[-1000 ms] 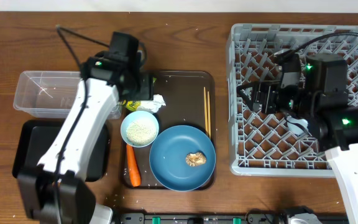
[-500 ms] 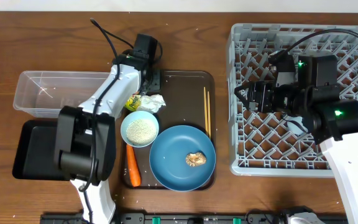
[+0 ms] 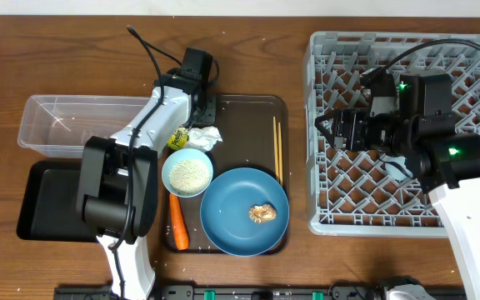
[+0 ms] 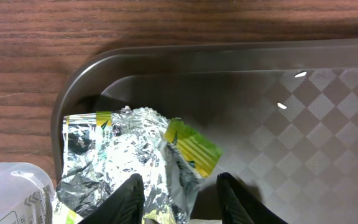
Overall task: Sort waste into correct bins and load items into the dishwasher rack
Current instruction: 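Grasp the yellow snack wrapper with the left gripper, then drop the snack wrapper into the clear plastic bin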
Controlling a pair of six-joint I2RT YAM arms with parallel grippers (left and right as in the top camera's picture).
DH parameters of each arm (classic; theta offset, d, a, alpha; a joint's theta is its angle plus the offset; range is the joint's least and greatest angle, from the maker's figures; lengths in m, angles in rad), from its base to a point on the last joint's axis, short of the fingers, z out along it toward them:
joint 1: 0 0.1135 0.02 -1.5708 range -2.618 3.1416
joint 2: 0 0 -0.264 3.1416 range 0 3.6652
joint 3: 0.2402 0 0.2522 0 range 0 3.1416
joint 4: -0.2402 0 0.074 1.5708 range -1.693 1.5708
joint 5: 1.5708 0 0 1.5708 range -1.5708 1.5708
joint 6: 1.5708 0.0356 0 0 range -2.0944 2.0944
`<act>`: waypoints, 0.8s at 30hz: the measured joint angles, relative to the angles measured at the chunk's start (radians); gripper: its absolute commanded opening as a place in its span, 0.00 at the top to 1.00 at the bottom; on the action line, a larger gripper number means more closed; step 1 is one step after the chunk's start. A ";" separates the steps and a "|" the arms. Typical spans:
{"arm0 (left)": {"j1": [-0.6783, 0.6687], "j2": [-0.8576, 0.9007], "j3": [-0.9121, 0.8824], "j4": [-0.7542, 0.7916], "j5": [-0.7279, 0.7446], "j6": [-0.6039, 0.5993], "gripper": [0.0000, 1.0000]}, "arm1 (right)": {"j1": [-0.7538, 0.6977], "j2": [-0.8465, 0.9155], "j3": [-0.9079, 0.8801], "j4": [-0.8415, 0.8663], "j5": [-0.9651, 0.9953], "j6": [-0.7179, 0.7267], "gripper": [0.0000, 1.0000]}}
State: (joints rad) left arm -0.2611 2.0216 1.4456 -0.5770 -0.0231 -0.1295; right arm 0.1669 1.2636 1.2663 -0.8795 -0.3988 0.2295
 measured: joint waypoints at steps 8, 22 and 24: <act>0.000 0.014 0.000 0.024 0.001 0.009 0.74 | 0.000 0.000 0.000 -0.006 0.003 0.000 0.21; 0.000 -0.095 0.029 -0.135 0.014 0.037 0.94 | 0.000 0.000 0.000 -0.014 0.011 0.000 0.20; 0.003 -0.186 0.041 -0.159 0.016 0.037 0.94 | 0.000 0.000 0.000 -0.014 0.015 0.000 0.20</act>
State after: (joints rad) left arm -0.2581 1.8359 1.4864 -0.7364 -0.0067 -0.0925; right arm 0.1669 1.2633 1.2663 -0.8932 -0.3840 0.2291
